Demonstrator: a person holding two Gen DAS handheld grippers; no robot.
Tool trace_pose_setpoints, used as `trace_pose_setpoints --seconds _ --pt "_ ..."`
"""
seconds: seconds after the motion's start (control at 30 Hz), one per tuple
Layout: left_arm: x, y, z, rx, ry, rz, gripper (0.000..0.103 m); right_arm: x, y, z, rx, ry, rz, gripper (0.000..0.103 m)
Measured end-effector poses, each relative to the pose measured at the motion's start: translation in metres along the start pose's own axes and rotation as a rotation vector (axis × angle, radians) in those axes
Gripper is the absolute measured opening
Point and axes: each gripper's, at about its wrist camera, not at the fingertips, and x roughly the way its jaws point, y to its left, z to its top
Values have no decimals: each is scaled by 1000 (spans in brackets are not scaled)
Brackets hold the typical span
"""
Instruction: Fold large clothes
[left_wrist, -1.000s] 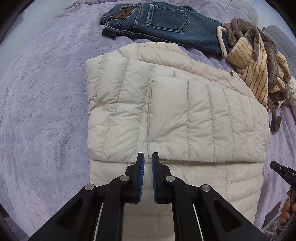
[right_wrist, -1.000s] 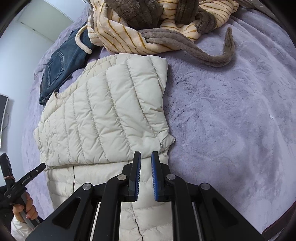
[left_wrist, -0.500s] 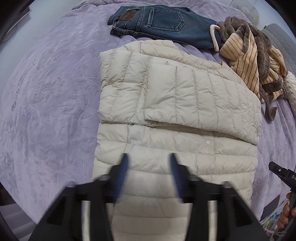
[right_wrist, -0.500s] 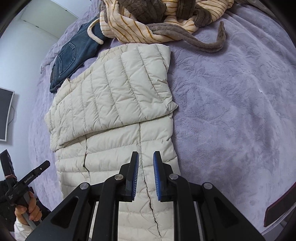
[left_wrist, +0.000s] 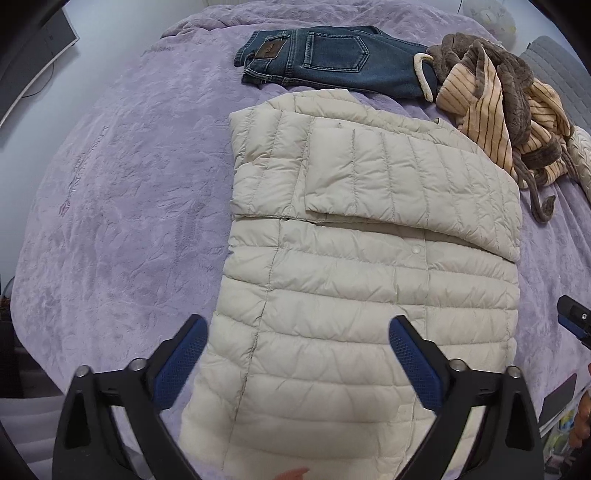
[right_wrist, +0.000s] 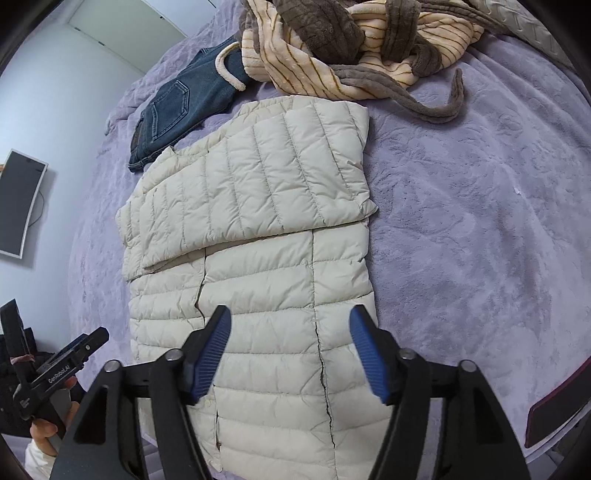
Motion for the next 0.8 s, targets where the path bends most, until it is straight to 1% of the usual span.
trace_pose_setpoints --seconds 0.2,0.23,0.27,0.43,0.5,0.53,0.63,0.73,0.8 --pt "-11 -1 -16 28 -7 3 103 -14 5 -15 -10 -34 3 86" --pt "-12 -1 -18 34 -8 4 103 -15 5 -18 -8 -31 3 89" --pt "-13 -1 -20 40 -10 4 103 -15 4 -22 -5 -24 3 102" --pt "-15 9 -31 66 -29 5 103 -12 5 -44 27 9 11 103" --pt "-10 18 -37 67 -21 7 103 -10 6 -55 53 24 11 103" --pt "-6 24 -41 63 -10 0 103 -8 7 -61 72 33 11 103" --pt "11 42 -58 58 43 -53 103 0 6 -80 129 54 30 103" --pt "26 62 -81 47 89 -69 103 7 3 -104 197 68 30 103" --pt "31 80 -96 16 109 -81 103 13 1 -124 251 85 44 103"
